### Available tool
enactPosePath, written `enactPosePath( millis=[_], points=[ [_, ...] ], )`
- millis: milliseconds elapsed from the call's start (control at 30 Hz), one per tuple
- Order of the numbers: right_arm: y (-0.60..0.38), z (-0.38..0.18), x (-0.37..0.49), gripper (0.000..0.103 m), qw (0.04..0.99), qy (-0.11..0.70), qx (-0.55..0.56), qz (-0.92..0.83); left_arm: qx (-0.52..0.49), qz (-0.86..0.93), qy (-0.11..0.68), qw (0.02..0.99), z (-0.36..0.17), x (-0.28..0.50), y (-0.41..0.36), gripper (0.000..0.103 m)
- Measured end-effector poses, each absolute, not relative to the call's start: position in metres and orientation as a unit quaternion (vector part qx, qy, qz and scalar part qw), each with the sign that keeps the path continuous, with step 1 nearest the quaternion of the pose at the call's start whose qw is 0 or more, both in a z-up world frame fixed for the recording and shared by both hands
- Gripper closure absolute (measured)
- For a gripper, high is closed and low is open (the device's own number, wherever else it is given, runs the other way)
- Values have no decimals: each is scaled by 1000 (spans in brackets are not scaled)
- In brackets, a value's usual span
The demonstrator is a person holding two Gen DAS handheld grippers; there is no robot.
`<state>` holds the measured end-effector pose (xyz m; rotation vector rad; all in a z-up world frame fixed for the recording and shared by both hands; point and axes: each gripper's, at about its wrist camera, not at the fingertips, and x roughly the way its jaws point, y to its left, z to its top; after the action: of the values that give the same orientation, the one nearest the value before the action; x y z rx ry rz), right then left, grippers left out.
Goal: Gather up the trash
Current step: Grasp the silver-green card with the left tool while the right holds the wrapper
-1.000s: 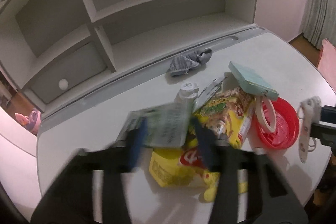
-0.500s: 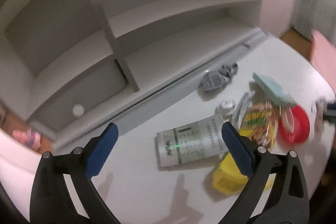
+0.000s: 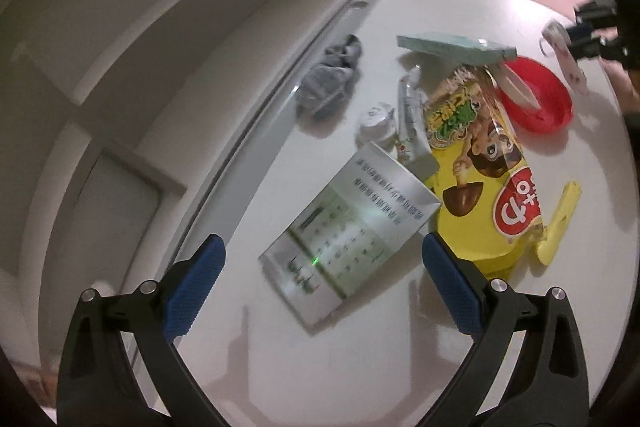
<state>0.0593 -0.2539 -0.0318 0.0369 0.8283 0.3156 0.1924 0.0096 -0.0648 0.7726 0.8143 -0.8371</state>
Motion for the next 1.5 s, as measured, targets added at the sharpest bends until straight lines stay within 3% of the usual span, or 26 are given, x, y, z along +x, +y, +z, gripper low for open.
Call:
enactPosePath(
  millis=[367, 600, 867, 900, 967, 1033, 1333, 1500],
  points=[
    [-257, -27, 63, 84, 900, 411, 34, 143, 327, -418, 416, 738, -79, 225, 1, 7],
    [-265, -19, 61, 84, 899, 415, 47, 130, 365, -433, 409, 716, -85, 220, 9, 7],
    [-276, -4, 47, 84, 903, 409, 70, 111, 339, -420, 409, 736, -96, 230, -5, 7],
    [-278, -4, 46, 84, 903, 410, 73, 108, 331, -419, 412, 739, -95, 231, -4, 12],
    [-284, -5, 45, 84, 901, 414, 78, 102, 301, -425, 423, 742, -92, 230, 1, 34],
    [-291, -5, 44, 84, 901, 414, 82, 96, 297, -403, 421, 756, -89, 228, 3, 42],
    [-363, 3, 25, 84, 913, 386, 128, 31, 192, -293, 398, 848, -13, 197, 3, 44],
    [-432, -6, -21, 84, 912, 371, 173, -33, 169, -309, 379, 856, 21, 133, -93, 44]
  ],
)
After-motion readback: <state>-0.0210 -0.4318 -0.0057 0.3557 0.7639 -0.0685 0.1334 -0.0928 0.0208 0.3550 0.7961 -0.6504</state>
